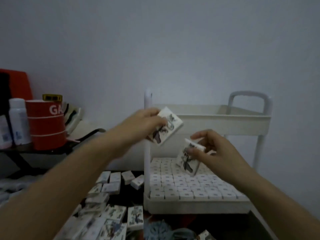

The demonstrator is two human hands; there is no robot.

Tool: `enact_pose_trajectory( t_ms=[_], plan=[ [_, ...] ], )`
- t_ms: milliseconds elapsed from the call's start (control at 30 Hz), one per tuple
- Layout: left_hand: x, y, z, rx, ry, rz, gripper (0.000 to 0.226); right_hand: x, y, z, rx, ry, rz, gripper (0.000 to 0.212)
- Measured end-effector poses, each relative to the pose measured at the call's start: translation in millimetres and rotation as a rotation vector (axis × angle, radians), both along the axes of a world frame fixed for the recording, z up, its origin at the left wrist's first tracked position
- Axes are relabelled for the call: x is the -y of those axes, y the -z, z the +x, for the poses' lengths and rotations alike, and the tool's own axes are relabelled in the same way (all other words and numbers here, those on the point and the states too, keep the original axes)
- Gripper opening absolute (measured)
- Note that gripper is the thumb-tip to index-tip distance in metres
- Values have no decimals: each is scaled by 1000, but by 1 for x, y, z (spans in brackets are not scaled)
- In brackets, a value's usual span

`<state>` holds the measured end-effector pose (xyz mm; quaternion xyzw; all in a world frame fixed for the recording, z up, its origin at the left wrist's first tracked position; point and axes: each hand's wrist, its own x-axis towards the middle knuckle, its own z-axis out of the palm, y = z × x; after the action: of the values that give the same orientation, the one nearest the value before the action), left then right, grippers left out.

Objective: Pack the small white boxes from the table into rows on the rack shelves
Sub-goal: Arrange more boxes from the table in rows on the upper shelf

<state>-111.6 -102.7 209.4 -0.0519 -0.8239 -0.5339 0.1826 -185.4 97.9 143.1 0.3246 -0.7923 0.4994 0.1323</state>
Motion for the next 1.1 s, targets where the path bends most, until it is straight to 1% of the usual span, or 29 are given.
enact_pose_trajectory(
  t_ms=[133, 233, 333, 400, 500, 600, 667, 733, 800, 833, 867, 933, 1000, 1100],
  plan=[
    [11, -75, -27, -268, -89, -162, 7, 12, -62, -17, -21, -71, -132, 13],
    [21, -107, -58, -344, -213, -440, 17, 25, -100, -35, -107, 18, -194, 16],
    [29, -113, -90, -273, -286, -753, 27, 38, -122, -56, -146, 98, -214, 13],
    [36, -108, -108, -214, -296, -939, 33, 45, -129, -71, -108, 108, -192, 18],
    [46, -100, -125, -121, -271, -1121, 32, 52, -134, -95, -32, 109, -98, 27],
    [50, -97, -133, -61, -216, -1197, 41, 58, -136, -113, 4, 136, -49, 25],
    [50, -98, -134, -23, -161, -1228, 41, 62, -135, -123, -70, 181, 13, 18],
    [50, -97, -135, 10, -127, -1272, 29, 67, -134, -128, -179, 264, 184, 16],
    [52, -94, -136, 35, -125, -1318, 19, 74, -134, -132, -287, 402, 436, 26],
    [53, -93, -136, 47, -127, -1337, 15, 79, -134, -133, -318, 438, 528, 30],
    [53, -92, -136, 57, -129, -1355, 12, 84, -135, -134, -328, 428, 577, 32],
    [53, -91, -135, 65, -124, -1403, 9, 94, -135, -136, -296, 287, 561, 30],
    [52, -93, -133, 79, -113, -1446, 7, 104, -134, -137, -223, 106, 463, 28],
    [50, -94, -132, 76, -129, -1502, 4, 114, -131, -139, -186, 2, 386, 17]
  ],
)
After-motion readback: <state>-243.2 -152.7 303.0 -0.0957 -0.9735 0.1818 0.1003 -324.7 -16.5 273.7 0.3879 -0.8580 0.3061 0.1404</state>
